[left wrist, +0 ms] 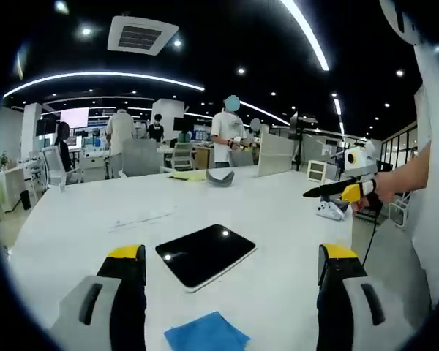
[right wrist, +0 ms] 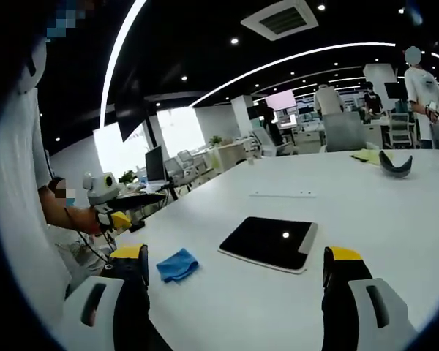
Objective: Wipe the mirror surface with the cleaning cloth until all visible marks leave the cleaned area.
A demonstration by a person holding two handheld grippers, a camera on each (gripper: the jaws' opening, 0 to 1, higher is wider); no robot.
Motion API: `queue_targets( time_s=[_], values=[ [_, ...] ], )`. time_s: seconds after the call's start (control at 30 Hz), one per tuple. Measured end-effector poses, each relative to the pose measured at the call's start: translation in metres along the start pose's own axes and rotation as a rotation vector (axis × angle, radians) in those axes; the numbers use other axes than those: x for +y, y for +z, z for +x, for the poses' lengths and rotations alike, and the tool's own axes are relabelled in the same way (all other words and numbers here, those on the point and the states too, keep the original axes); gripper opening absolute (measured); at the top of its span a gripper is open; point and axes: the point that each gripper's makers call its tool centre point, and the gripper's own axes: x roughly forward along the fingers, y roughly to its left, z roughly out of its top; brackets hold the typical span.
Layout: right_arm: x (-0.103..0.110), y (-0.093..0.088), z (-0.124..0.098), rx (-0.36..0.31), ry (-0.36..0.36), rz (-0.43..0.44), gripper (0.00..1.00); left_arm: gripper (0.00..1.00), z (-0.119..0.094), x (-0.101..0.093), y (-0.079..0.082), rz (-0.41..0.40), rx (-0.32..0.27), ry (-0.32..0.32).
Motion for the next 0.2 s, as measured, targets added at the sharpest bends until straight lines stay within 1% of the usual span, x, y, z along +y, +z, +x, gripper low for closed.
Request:
queue_targets(
  time_s=[0.1,0.17,0.2],
  values=[
    [0.0004,-0.0030,-0.0008,0.007,0.006,0.003,1.00,0.99,0.0017,0.0004,0.0053,-0.011,0.004,0.002],
    [0.0001,-0.0057,-0.0013,0.015,0.008,-0.002,1.00,0.99,0.0035,-0.0003,0.0046,-0.026,0.024,-0.004],
    [0.0008,-0.0069,-0.0013,0.018,0.015,0.006,1.00,0.99,0.0039,-0.0008,0.0037,-0.018,0.028,-0.004]
  ],
)
